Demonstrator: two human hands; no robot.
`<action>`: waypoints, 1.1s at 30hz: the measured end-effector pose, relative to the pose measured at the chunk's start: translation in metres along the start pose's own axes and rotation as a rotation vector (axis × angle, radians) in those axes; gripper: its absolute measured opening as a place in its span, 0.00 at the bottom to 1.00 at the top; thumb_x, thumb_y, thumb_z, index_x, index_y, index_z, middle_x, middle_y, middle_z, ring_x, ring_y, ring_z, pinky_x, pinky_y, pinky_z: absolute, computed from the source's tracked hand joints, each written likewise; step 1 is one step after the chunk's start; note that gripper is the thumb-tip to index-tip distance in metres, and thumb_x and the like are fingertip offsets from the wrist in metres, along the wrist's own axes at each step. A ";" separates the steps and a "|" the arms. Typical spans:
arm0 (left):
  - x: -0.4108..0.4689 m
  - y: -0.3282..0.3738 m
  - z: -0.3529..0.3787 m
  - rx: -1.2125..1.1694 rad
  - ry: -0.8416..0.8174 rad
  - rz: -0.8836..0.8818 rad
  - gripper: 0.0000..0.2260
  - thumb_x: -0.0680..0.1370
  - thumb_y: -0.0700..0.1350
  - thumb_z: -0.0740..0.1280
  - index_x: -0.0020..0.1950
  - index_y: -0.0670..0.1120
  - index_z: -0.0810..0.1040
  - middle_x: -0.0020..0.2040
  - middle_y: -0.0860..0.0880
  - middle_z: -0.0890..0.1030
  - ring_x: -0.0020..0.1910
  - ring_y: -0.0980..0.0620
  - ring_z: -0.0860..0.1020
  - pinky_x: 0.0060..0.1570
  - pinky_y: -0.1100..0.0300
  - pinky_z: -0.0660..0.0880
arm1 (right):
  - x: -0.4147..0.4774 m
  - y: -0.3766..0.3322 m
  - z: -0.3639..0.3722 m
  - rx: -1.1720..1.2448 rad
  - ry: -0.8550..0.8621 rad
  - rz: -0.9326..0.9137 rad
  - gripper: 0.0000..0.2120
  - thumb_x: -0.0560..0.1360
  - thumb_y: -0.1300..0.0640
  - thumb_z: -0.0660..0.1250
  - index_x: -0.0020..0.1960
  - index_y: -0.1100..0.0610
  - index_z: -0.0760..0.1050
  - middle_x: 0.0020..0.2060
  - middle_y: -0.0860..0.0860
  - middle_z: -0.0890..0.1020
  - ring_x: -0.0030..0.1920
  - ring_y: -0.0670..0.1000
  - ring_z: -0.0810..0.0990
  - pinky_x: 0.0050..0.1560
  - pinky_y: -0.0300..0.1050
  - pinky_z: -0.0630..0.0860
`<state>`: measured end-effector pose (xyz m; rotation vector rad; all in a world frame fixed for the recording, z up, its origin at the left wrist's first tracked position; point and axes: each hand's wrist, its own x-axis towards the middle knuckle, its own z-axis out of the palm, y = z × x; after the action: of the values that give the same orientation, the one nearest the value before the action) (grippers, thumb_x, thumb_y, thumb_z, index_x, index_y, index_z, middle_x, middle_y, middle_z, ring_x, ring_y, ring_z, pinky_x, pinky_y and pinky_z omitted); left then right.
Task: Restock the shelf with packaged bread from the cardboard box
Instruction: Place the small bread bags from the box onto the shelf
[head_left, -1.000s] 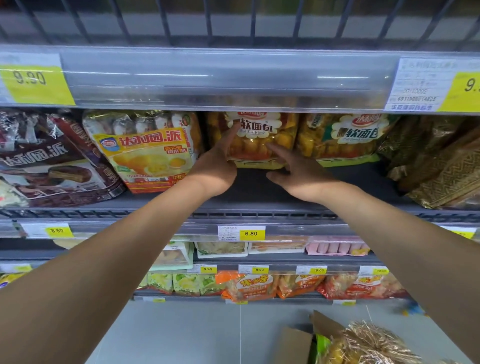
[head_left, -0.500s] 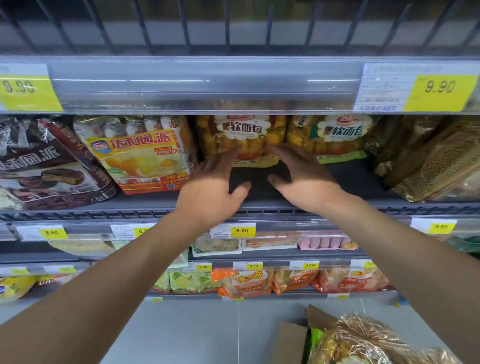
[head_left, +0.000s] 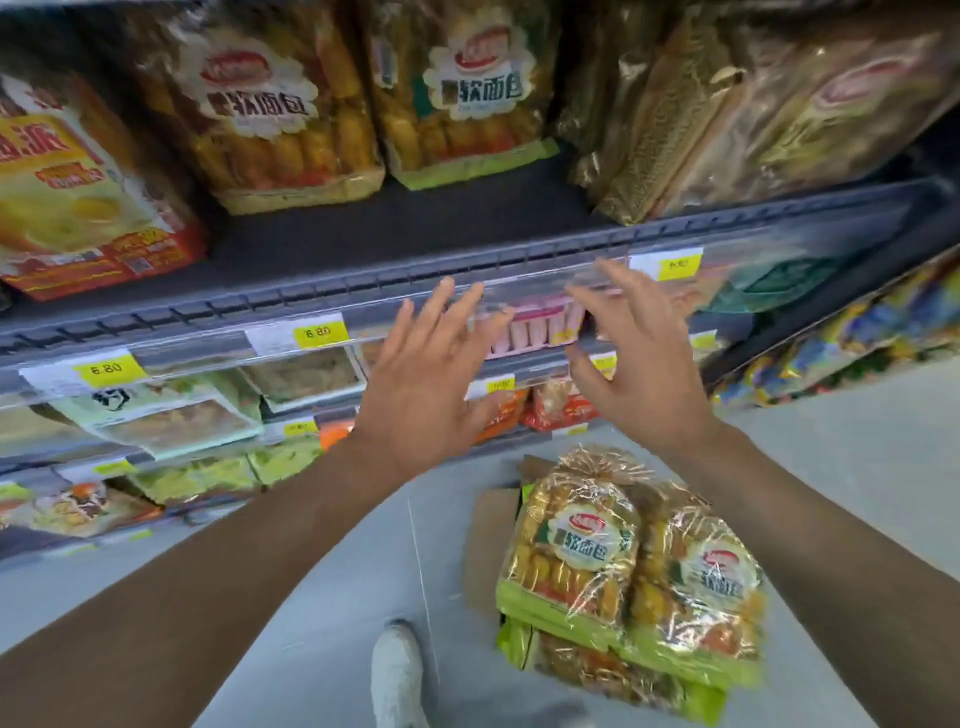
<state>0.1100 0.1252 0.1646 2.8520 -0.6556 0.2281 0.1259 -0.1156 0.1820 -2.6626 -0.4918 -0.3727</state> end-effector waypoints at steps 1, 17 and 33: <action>-0.002 0.011 0.013 -0.016 -0.025 0.021 0.33 0.77 0.62 0.62 0.80 0.53 0.59 0.81 0.46 0.58 0.81 0.43 0.52 0.78 0.41 0.53 | -0.019 0.014 -0.001 -0.002 -0.009 0.032 0.25 0.76 0.52 0.67 0.72 0.53 0.72 0.73 0.56 0.68 0.70 0.60 0.69 0.66 0.59 0.68; -0.066 0.111 0.203 -0.599 -0.935 -0.702 0.47 0.73 0.59 0.75 0.82 0.48 0.50 0.79 0.44 0.64 0.75 0.42 0.67 0.66 0.52 0.70 | -0.313 0.138 0.001 0.028 -0.204 0.801 0.26 0.72 0.55 0.73 0.69 0.56 0.73 0.66 0.57 0.75 0.65 0.59 0.74 0.62 0.58 0.73; -0.066 0.129 0.238 -0.798 -1.005 -1.092 0.33 0.69 0.53 0.80 0.69 0.43 0.73 0.63 0.42 0.80 0.59 0.43 0.78 0.57 0.48 0.75 | -0.389 0.171 0.024 0.194 -0.373 1.273 0.37 0.73 0.48 0.74 0.76 0.55 0.62 0.72 0.58 0.70 0.70 0.59 0.72 0.67 0.58 0.72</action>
<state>0.0186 -0.0162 -0.0576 1.9414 0.6386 -1.3139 -0.1539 -0.3610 -0.0238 -2.2811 1.0053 0.5217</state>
